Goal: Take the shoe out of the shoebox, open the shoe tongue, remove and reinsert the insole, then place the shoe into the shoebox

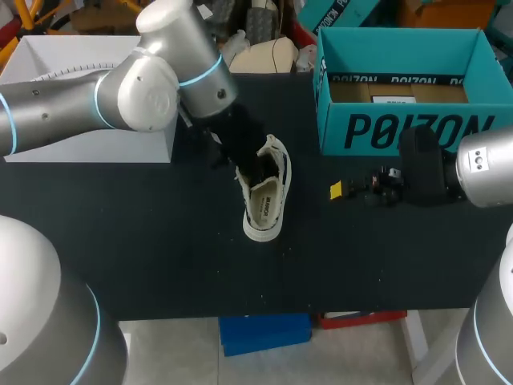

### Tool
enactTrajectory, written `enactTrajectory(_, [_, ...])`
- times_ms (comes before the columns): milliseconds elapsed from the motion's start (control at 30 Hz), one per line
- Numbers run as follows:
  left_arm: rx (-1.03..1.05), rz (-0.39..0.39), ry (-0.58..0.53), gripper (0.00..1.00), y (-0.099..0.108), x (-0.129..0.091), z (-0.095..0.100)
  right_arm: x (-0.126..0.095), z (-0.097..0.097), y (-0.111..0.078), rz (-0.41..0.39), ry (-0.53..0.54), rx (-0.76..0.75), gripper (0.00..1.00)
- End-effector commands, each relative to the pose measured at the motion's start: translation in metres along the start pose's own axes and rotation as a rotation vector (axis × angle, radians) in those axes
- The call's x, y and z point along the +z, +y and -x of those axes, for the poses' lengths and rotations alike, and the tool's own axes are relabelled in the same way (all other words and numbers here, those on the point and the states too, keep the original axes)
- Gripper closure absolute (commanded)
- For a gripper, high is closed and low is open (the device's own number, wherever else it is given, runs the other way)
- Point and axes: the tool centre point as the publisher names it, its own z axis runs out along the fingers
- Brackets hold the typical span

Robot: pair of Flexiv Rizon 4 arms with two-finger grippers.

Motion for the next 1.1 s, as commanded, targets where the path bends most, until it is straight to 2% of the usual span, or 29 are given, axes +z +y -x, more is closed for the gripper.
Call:
enactTrajectory(33, [0.005,0.007,-0.009,1.00,-0.007,-0.026,-0.004,0.000,-0.001,0.000,-0.002,-0.003,0.001,0.00])
enactTrajectory(267, [-0.027,0.047,-0.006,1.00,-0.020,-0.070,-0.013,0.000,-0.001,0.000,-0.002,-0.003,0.001,0.00])
enactTrajectory(300, [-0.045,0.054,0.007,0.96,-0.021,-0.074,-0.016,0.000,-0.001,0.000,-0.002,-0.003,0.001,0.00])
enactTrajectory(333, [-0.058,0.060,0.013,0.87,-0.021,-0.077,-0.019,0.000,-0.001,0.000,-0.002,-0.003,0.001,0.00])
enactTrajectory(400, [-0.078,0.076,0.011,0.86,-0.020,-0.082,-0.024,0.000,-0.001,0.000,-0.002,-0.003,0.001,0.00])
enactTrajectory(433, [-0.087,0.082,0.016,0.73,-0.020,-0.085,-0.027,0.000,-0.001,0.000,-0.002,-0.003,0.001,0.00])
enactTrajectory(467, [-0.094,0.085,0.017,0.55,-0.020,-0.087,-0.030,0.000,-0.001,0.000,-0.002,-0.003,0.001,0.00])
enactTrajectory(500, [-0.097,0.085,0.012,0.00,-0.021,-0.088,-0.032,0.000,-0.001,0.000,-0.002,-0.003,0.001,0.00])
enactTrajectory(1100, [-0.080,0.098,-0.013,0.00,-0.021,-0.090,-0.035,0.000,-0.001,0.000,-0.002,-0.003,0.001,0.00])
